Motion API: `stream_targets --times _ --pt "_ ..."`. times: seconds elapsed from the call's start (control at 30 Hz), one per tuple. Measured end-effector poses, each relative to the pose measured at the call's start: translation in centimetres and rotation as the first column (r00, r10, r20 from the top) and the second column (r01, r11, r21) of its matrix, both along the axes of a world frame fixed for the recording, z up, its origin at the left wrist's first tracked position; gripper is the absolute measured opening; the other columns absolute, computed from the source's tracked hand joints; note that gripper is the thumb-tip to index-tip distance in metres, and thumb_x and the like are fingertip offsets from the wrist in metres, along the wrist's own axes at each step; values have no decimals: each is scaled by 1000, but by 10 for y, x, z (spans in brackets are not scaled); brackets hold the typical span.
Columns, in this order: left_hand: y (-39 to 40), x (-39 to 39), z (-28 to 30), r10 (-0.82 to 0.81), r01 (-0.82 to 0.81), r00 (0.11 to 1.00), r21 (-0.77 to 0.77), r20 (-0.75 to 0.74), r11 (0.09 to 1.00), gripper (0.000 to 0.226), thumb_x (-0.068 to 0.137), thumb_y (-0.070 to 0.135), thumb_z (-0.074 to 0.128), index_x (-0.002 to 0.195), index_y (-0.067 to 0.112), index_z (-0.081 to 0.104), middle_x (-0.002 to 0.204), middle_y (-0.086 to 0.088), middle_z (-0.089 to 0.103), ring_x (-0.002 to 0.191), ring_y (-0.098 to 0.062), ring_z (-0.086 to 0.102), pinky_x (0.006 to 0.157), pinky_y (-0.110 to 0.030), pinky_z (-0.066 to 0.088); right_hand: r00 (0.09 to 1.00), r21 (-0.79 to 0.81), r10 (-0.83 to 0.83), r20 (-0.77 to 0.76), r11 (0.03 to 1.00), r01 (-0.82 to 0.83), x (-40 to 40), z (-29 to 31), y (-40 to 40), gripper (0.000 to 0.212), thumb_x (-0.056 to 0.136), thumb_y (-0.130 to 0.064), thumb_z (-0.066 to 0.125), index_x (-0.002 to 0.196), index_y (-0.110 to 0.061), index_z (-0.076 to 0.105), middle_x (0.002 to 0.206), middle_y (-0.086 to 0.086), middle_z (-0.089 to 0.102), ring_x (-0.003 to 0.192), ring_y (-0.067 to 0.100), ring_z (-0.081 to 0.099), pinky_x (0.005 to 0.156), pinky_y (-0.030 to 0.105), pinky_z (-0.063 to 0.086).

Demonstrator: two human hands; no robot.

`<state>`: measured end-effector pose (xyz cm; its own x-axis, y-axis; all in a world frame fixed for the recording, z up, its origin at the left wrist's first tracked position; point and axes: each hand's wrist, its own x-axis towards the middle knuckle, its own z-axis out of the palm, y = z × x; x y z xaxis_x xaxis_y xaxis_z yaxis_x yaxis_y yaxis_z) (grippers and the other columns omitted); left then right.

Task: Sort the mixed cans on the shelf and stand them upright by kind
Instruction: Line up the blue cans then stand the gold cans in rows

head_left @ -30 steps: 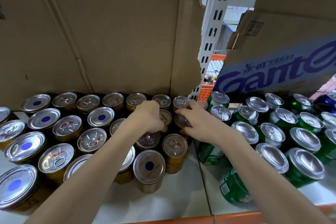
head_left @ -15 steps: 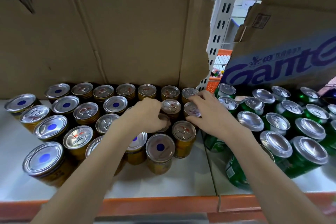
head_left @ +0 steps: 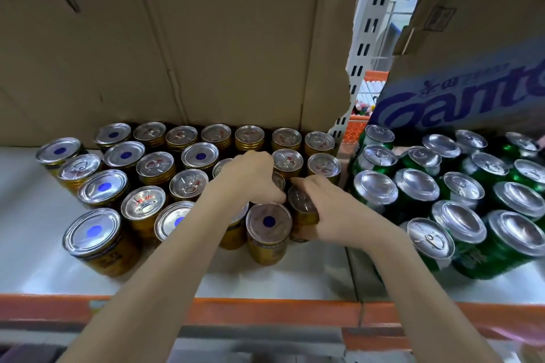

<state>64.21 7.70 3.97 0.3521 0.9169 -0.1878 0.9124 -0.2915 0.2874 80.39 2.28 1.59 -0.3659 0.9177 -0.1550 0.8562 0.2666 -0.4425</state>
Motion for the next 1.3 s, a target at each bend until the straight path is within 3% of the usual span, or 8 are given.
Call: stream_targets --times 0.1,0.23,0.37,0.6,0.73,0.87,1.1,1.3 --pt "-4 6 3 47 -45 999 75 -23 996 37 70 37 73 63 18 42 66 1 50 59 -14 47 48 -25 34 998 26 -65 9 998 65 -2 -2 3 85 72 -35 73 143 -18 30 134 6 41 122 24 43 102 38 38" --pt "-7 3 6 51 -36 995 172 -83 984 35 70 49 67 69 18 52 66 4 48 73 -22 50 72 -35 40 998 112 -63 -20 992 65 10 15 -3 79 74 -26 72 142 -16 34 133 4 44 125 20 40 99 23 32" --pt "-12 -2 15 54 -100 983 262 177 960 34 75 39 63 57 12 50 57 0 46 61 -20 49 52 -28 35 994 170 -73 -86 982 87 24 40 -10 78 75 -30 73 141 -19 34 130 -1 45 124 16 40 94 20 32" --pt "-30 -16 37 18 -197 921 427 389 883 39 83 38 55 57 12 43 53 1 44 53 -12 41 48 -15 28 985 177 -96 -142 977 121 35 59 -19 86 78 -33 72 147 -22 21 145 0 36 122 13 38 89 19 31" --pt "-47 -13 50 -9 -213 916 503 402 838 40 77 46 44 63 9 47 56 -2 47 57 -15 42 52 -20 31 989 206 -72 -131 974 98 32 56 -22 79 75 -34 75 142 -23 35 135 -2 42 123 14 40 90 19 29" --pt "-59 -13 55 4 -249 905 522 426 816 40 88 46 52 105 13 68 94 -3 69 91 -18 59 77 -29 45 994 186 -21 -109 982 41 27 40 -24 73 72 -33 76 136 -24 42 114 -3 41 104 10 39 83 20 31" --pt "-55 -12 39 233 -355 928 499 291 791 38 84 51 50 93 18 67 85 -5 61 83 -18 51 55 -25 33 972 207 -89 -219 969 136 21 -2 -33 68 66 -24 80 125 -23 47 109 -2 32 97 13 40 76 11 27" --pt "-54 4 35 293 -398 913 470 283 787 41 78 57 56 99 23 65 92 0 50 93 -20 51 69 -27 36 936 254 -114 -332 945 205 17 -23 -43 61 67 -22 81 116 -18 47 110 -2 32 92 9 40 73 4 33"
